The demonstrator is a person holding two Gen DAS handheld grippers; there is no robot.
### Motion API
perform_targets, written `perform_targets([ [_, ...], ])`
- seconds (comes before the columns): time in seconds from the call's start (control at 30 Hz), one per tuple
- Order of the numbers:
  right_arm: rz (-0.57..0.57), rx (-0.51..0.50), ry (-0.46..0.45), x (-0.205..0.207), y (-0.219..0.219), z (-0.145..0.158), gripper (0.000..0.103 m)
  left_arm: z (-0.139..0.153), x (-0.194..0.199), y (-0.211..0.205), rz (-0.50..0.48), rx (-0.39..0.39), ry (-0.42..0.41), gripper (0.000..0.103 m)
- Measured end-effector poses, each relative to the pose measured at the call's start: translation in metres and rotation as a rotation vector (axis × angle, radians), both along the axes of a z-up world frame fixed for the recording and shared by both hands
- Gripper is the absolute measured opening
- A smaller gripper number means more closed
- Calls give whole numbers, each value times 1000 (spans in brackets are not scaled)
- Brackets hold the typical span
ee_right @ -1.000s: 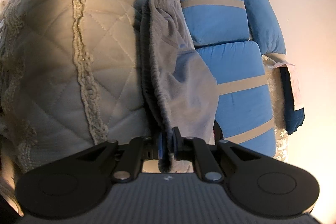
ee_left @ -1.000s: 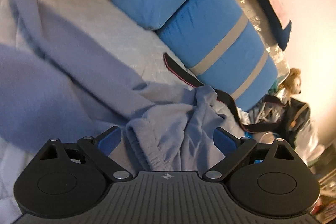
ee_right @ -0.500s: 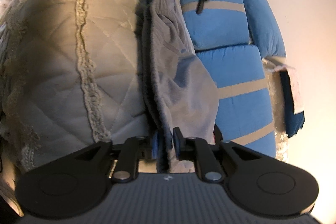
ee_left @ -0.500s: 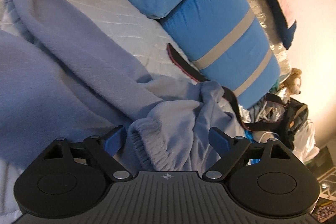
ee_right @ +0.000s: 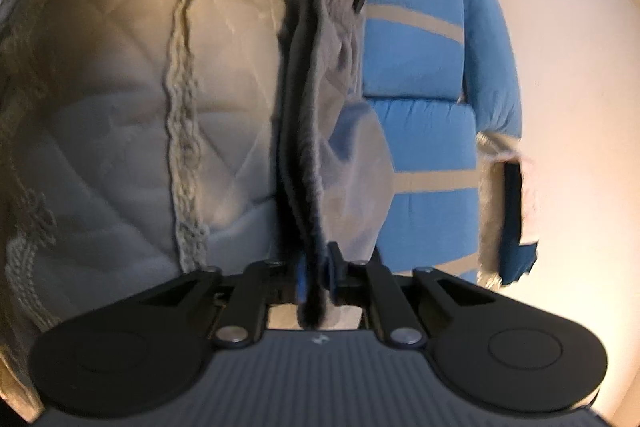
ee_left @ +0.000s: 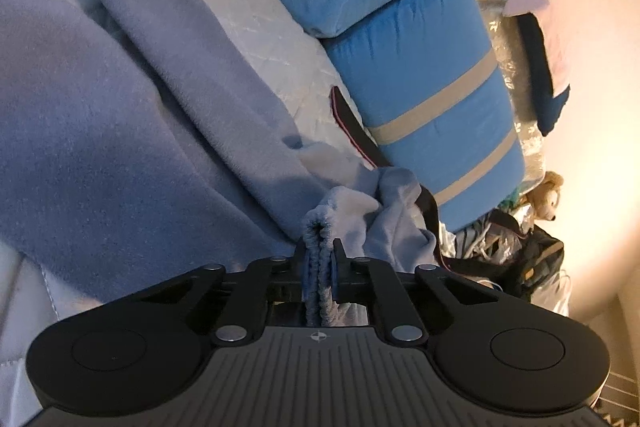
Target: Fold clothes
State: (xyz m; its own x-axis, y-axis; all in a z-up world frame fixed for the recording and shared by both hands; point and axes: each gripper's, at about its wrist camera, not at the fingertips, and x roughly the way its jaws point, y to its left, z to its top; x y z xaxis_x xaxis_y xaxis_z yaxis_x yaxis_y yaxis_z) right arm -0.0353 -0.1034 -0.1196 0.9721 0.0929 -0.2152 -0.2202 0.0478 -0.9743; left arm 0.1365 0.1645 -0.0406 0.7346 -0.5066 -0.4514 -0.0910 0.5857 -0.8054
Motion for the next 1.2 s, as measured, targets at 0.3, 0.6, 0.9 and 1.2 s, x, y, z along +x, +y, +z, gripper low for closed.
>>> perform_targets([
  [0.3,-14,176,84,-4,-9,55,7,61,-17,4,46,78,-52,7],
  [0.6,75,381,218,-40,-13,174,7,176,-42,13,55,179,-187,7],
  [0.9,156,722,416,-50,-19,310,7,326,-74,8,78,335,-365,7],
  [1.2,231,1024,534,-39,-48,446,7,477,-98,-44,118,442,-579,7],
])
